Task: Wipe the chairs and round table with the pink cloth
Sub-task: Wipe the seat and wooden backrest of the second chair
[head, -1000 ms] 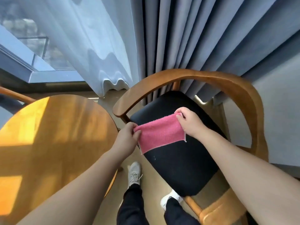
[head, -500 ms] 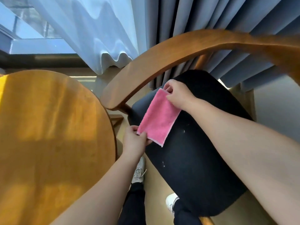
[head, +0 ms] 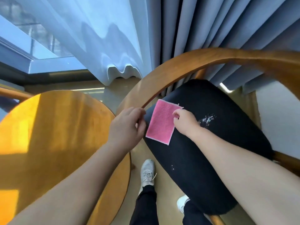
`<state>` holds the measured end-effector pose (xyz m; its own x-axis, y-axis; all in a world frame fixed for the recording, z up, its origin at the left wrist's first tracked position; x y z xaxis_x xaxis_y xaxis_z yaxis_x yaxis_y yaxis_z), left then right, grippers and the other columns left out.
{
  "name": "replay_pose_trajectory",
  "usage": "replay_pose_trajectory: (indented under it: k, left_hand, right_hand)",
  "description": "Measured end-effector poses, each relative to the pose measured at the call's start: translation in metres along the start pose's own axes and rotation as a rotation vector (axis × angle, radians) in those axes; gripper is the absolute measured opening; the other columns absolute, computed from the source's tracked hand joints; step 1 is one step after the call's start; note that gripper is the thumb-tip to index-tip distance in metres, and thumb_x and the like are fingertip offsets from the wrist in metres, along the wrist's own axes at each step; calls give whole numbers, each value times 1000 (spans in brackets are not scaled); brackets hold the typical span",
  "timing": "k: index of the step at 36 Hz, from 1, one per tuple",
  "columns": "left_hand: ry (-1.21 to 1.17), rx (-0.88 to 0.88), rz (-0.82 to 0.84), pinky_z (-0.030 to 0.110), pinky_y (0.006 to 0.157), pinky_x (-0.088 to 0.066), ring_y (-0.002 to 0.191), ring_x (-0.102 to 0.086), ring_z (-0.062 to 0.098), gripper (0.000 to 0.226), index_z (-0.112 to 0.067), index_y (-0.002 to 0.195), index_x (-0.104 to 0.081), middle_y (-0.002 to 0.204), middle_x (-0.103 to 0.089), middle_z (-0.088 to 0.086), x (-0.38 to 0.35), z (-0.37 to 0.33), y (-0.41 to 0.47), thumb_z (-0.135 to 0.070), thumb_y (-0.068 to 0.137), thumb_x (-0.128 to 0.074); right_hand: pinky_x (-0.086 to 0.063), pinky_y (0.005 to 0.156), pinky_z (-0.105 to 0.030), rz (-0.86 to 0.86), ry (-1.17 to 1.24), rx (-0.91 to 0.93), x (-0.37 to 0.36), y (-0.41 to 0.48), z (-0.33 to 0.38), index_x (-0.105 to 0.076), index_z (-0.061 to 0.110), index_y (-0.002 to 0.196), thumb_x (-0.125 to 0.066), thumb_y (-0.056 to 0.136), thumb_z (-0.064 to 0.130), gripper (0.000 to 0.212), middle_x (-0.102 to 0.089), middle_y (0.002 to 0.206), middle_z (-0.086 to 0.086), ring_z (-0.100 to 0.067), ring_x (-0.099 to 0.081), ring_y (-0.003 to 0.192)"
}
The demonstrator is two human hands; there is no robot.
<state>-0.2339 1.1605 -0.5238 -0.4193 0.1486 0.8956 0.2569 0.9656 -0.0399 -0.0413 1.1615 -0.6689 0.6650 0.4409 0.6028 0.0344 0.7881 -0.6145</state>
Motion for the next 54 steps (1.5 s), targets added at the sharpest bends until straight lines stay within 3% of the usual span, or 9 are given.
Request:
replay_pose_trajectory:
  k: [8,13,20,24,27,33,40,46,54]
  left_hand:
    - [139,-263,174,34,107,-27,130,-38,31,39,-5,130,-52,138,-47,12,-11,-4,72,-16,92,-52]
    - [123,-299,180,30,109,-20,135,-34,27,45,-7,135,-49,143,-44,9,-21,4,76,-13,90,-50]
    - [106,-280,156,5,106,4,137,-29,17,50,-12,136,-49,144,-43,3,-21,7,78,-8,86,-52]
    - [62,-294,127,12,111,-5,133,-28,8,49,-10,133,-52,141,-47,5,-19,5,81,-9,85,-47]
    - [39,-290,117,29,111,-25,133,-37,18,50,-9,130,-55,138,-50,6,-18,5,80,-17,85,-36]
    - [58,-314,126,36,110,-30,131,-41,23,51,-7,128,-56,136,-52,8,-20,5,81,-18,84,-34]
    - [82,-328,138,41,109,-33,132,-40,25,50,-6,129,-55,137,-50,10,-24,4,81,-22,87,-33]
    - [120,-356,171,39,113,-25,135,-35,25,52,-4,134,-49,141,-46,12,-24,2,76,-18,86,-34]
    - [165,-435,173,42,112,-27,135,-36,28,49,-5,136,-47,141,-45,13,-30,1,69,-9,87,-52]
  right_hand:
    - [-42,103,-39,1,-46,-9,-34,-10,-1,-44,11,142,-36,99,9,44,-42,145,-3,-25,-49,124]
    - [-30,112,-36,-3,-92,-10,-72,7,-1,-22,10,153,-34,99,7,55,-14,162,-3,-24,-26,144]
    - [12,116,-45,-192,-291,-69,-95,49,6,7,8,153,-18,102,36,64,10,160,-20,-37,13,147]
    - [24,110,-51,-187,-432,69,-109,72,25,9,10,153,-14,99,37,64,13,160,-16,-42,16,145]
    - [28,109,-52,-176,-514,186,-115,84,41,-15,9,154,-23,99,33,61,-7,163,-11,-40,7,147]
    - [-9,119,-56,-236,-520,337,-116,87,62,-57,5,130,-35,93,29,49,-55,138,-13,-38,-33,139]
    - [-1,121,-52,-237,-605,505,-152,55,54,-38,7,146,-41,94,35,60,-36,154,-13,-35,-21,146]
    - [18,116,-49,-160,-685,533,-196,25,24,3,8,154,-14,91,30,68,19,159,-10,-31,25,145]
    - [18,116,-47,-114,-643,485,-191,12,6,3,17,153,-12,95,38,62,12,159,1,-24,25,144]
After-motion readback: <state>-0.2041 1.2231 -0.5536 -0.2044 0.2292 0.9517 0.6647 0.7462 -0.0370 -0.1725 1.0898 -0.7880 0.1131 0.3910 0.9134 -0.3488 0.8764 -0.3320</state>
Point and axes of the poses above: each hand's wrist, its own y-axis towards the middle knuckle, its own x-axis out of the back of the hand, z = x × y, the point moved 8 cm from there along y, towards the middle knuckle
